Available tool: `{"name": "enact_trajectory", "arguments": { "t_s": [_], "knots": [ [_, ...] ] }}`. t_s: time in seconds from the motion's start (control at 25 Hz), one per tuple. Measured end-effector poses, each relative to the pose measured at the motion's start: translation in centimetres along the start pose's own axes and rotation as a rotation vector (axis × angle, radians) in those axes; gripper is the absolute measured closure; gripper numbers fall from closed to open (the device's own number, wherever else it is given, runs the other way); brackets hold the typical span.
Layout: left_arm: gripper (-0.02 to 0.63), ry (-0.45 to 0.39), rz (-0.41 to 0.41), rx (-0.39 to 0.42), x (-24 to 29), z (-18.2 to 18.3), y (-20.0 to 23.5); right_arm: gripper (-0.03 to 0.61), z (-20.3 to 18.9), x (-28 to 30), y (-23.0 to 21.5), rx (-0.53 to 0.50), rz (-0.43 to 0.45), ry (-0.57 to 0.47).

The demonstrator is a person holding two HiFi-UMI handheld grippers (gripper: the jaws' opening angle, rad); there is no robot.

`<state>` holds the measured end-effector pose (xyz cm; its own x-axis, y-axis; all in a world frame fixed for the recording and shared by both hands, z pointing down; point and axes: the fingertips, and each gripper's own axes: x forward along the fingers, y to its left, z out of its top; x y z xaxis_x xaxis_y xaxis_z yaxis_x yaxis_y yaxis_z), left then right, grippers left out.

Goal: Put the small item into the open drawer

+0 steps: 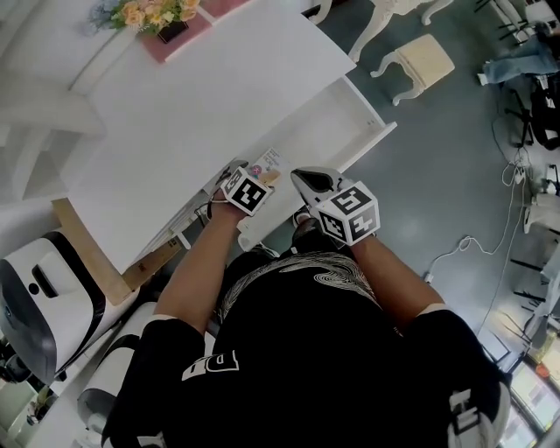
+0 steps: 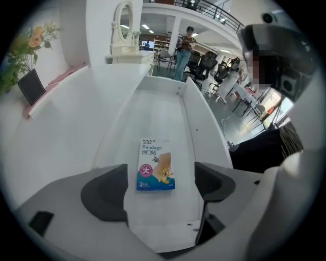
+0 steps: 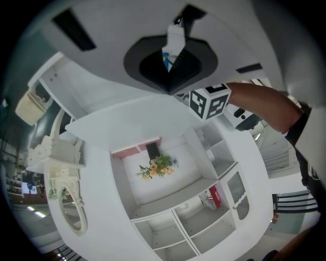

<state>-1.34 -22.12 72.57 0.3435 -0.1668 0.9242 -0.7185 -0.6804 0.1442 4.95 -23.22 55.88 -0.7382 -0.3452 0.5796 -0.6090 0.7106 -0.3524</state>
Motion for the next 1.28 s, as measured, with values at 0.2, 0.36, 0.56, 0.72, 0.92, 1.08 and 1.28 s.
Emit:
{"name": "enact_trajectory", "arguments": {
  "t_s": [0.2,0.36,0.56,0.72,0.92,1.08,1.28],
  "knots": [
    [0.385,-0.068,0.003,-0.01,-2.4,-1.0,-0.2,0.569,0.2,0.1,1.8,-0.017,-0.005,-0.007],
    [0.541,-0.154,0.033,-0.038,-4.6,-0.8,0.2,0.569,0.6,0.2,3.3,-0.031,-0.009,-0.018],
    [0.598,-0.339,-0.041,-0.192,-9.5,0.6,-0.4,0.569,1.0,0.1,5.1,-0.038,0.0,-0.026],
    [0.598,-0.459,-0.036,-0.231,-14.4,0.2,-0.2,0.569,1.5,0.6,7.0,-0.06,0.005,-0.036],
    [0.598,-0.531,0.017,-0.213,-19.6,-1.8,-0.8,0.569,2.3,0.7,10.1,-0.073,-0.002,-0.07],
    [0.598,-0.58,0.01,-0.254,-22.8,-3.0,-1.7,0.569,2.8,0.3,13.0,-0.092,0.021,-0.082],
    [0.598,-0.599,0.009,-0.262,-25.1,-6.1,-2.8,0.569,2.0,-0.1,16.4,-0.099,0.022,-0.102]
  ]
}}
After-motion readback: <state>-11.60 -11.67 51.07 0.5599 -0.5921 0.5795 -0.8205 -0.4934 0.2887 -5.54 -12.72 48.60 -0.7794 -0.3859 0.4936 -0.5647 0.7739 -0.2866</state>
